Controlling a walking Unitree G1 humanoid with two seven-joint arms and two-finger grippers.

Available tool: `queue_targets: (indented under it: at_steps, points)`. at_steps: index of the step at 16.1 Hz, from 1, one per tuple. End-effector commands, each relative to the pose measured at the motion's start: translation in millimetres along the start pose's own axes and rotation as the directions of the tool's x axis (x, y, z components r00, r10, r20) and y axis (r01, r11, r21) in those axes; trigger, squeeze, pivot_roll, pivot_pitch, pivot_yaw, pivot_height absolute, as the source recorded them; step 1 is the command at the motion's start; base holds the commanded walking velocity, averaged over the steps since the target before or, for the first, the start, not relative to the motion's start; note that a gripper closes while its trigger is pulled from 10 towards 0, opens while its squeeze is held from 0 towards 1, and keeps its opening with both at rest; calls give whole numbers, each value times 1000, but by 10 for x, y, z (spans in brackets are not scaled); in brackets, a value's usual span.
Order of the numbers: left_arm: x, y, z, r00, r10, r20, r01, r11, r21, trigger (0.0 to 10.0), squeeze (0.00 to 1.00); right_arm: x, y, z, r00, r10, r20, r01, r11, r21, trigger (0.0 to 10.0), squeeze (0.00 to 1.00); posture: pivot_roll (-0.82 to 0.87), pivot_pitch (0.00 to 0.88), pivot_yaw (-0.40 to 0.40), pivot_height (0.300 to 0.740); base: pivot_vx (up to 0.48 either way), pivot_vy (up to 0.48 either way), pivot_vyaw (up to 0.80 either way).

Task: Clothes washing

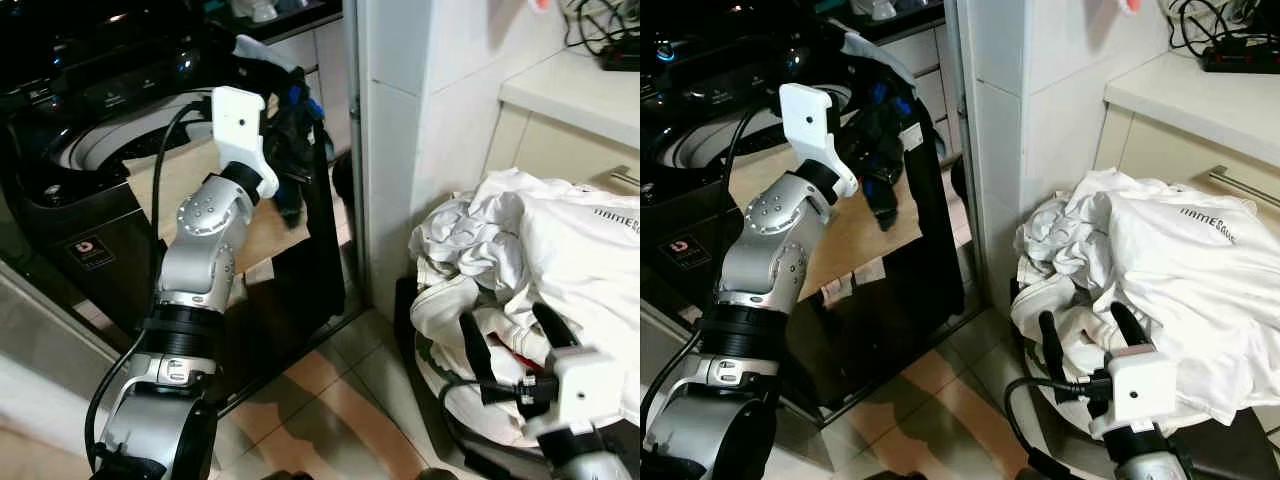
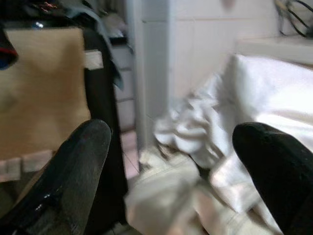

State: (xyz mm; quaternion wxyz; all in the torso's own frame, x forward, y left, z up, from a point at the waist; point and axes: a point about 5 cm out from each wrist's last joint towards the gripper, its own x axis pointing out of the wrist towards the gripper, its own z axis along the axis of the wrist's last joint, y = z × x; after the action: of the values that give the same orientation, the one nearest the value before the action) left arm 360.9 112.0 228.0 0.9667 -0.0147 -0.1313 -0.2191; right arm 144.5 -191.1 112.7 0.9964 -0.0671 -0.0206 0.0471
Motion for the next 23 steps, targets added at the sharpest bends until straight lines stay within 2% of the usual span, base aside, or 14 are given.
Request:
queue_targets:
  at_steps: [1,2,3,5,6,8,10,12,14,15,17,21,23]
  points:
    - [29,13,6,1000,-12,-13,12,1000,3,0,0,-56,-96,-126,997,-53,-48,53,999,-12,10000,463,-353,0,183,740,0,0,0]
    - [40,6,4,1000,-14,-14,14,1000,1,0,0,-70,-160,-216,995,-72,-72,70,997,-32,10000,467,-355,0,187,740,0,0,0]
    - [45,12,-11,1000,-9,-24,9,1000,-4,0,0,-15,-181,-274,996,-68,-66,65,997,-46,10000,455,-357,0,190,740,0,0,0]
    - [68,90,-72,997,60,-44,-61,998,-7,0,0,418,-332,-341,997,-70,13,70,993,-91,10000,451,-360,0,203,740,0,0,0]
    - [81,152,-91,992,118,-54,-119,993,-1,0,0,616,-392,-267,995,-92,48,96,991,-97,10000,431,-358,0,202,740,0,0,0]
    - [84,246,-85,981,190,-46,-190,982,16,0,0,939,-343,58,987,-70,146,83,993,-84,10000,455,-342,0,196,740,0,0,0]
    - [77,279,-24,977,211,-16,-210,977,27,0,0,1153,-191,378,968,-1,250,22,996,-83,10000,510,-322,0,180,740,0,0,594]
    - [73,287,12,978,211,8,-211,977,19,0,0,1286,-70,485,953,23,302,-4,998,-63,10000,518,-296,0,157,740,0,0,672]
    - [52,274,16,979,205,15,-205,979,20,0,0,1193,16,393,966,12,257,-8,1000,-17,10000,514,-288,0,151,740,0,0,606]
    - [48,269,2,979,204,13,-204,979,23,0,0,1151,99,357,970,39,241,-32,999,-32,10000,525,-288,0,151,740,0,0,600]
    - [52,259,-56,979,204,-19,-203,978,40,0,0,1183,209,380,969,51,242,-44,998,-33,10000,525,-293,0,154,740,0,0,609]
    - [90,211,-103,977,211,-36,-209,977,50,0,0,1313,238,437,965,39,259,-32,999,-30,10000,529,-300,0,166,740,0,0,597]
    - [88,178,-108,979,202,-31,-200,977,74,0,0,1327,207,432,967,22,255,-15,999,-28,10000,576,-299,0,167,740,0,0,547]
